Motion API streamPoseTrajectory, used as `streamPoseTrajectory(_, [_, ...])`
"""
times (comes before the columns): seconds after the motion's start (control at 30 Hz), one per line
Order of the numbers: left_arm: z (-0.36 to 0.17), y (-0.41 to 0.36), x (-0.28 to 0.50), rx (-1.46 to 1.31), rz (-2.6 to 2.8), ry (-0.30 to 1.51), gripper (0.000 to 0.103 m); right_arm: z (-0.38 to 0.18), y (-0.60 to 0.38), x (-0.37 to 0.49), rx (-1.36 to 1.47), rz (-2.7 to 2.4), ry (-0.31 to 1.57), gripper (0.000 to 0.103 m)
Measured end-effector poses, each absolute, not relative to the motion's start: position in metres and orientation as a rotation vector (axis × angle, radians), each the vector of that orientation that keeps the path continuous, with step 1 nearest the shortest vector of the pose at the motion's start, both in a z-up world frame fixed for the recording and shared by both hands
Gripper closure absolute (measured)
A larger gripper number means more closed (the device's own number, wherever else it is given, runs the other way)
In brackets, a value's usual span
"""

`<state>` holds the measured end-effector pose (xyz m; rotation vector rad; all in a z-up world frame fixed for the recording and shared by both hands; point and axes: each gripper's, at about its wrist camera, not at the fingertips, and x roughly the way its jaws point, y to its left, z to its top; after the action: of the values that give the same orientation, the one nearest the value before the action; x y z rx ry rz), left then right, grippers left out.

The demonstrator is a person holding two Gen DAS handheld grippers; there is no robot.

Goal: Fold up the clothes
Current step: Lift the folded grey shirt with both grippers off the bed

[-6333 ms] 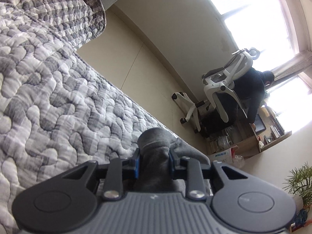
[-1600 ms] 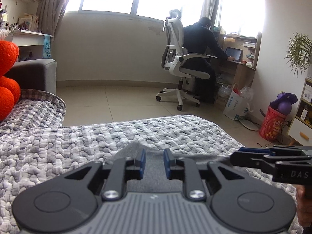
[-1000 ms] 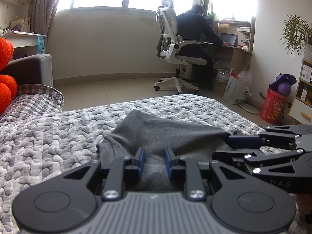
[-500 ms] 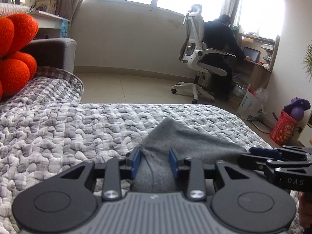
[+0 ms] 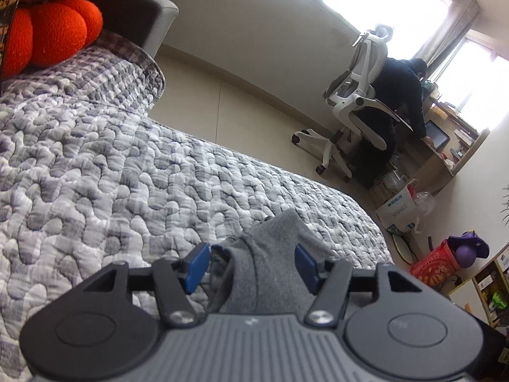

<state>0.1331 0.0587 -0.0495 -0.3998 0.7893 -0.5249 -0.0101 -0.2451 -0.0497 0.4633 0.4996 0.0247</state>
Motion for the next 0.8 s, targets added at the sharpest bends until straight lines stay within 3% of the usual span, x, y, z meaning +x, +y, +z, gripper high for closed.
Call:
streamPoseTrajectory(0.13, [-0.049,0.071,0.133,-0.484,-0.536,0.875,0.033,-0.044,-0.269,-0.023,0.670,0.045,0.507,0.031])
streamPoseTrajectory(0.4, [-0.068,0.092,0.132,-0.659,-0.536,1.056,0.033,-0.053,-0.296,-0.039,0.981,0.118,0.649,0.031])
streamPoseTrajectory(0.6, [-0.077,0.096,0.128,-0.717,-0.549,1.150,0.033,-0.064,-0.303,-0.041,1.091,0.130,0.814,0.031])
streamPoseTrajectory(0.8, [-0.081,0.094,0.125,-0.730,-0.572,1.193,0.031,-0.065,-0.298,-0.037,1.101,0.158,0.857,0.031])
